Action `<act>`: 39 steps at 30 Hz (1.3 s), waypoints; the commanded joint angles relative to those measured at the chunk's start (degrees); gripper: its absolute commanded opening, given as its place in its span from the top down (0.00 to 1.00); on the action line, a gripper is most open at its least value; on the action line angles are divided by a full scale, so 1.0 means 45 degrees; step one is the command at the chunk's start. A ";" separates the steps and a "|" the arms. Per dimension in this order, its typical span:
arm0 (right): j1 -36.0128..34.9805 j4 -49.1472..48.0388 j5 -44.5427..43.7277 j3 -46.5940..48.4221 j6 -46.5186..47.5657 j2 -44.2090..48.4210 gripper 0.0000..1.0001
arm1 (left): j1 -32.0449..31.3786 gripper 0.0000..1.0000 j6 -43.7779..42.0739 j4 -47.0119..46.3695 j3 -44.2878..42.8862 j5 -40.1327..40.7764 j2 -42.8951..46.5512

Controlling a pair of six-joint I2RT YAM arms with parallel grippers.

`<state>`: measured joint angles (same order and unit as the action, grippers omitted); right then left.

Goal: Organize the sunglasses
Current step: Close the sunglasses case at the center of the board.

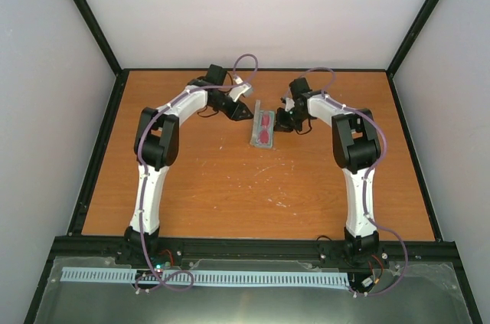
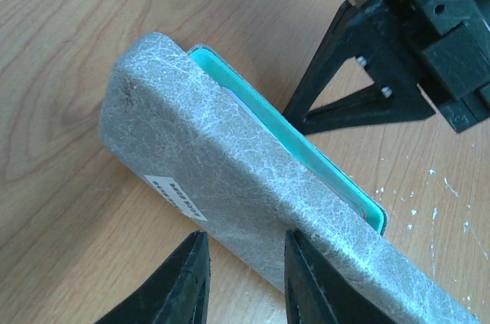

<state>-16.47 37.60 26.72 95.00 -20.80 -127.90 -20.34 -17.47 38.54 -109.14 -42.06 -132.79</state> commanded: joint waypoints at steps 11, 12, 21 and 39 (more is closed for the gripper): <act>-0.0398 -0.0237 0.0203 -0.0007 0.0074 -0.0390 0.97 | -0.0628 0.70 0.0128 -0.0100 -0.0585 -0.0123 -0.0169; -0.0414 -0.0259 0.0213 -0.0051 0.0076 -0.0358 0.97 | -0.0677 0.70 0.0142 -0.0115 -0.0580 -0.0130 -0.0219; -0.0490 -0.0401 0.0391 -0.0288 0.0093 -0.0112 0.97 | -0.0949 0.70 0.0214 -0.0175 -0.0577 -0.0263 -0.0697; -0.0591 -0.0656 0.1127 -0.1391 0.0412 0.0782 0.97 | -0.1685 0.70 0.0050 0.0003 -0.0884 0.0050 -0.1980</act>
<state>-17.15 34.74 28.64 91.09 -20.08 -126.56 -24.23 -17.12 37.32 -112.33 -42.89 -137.27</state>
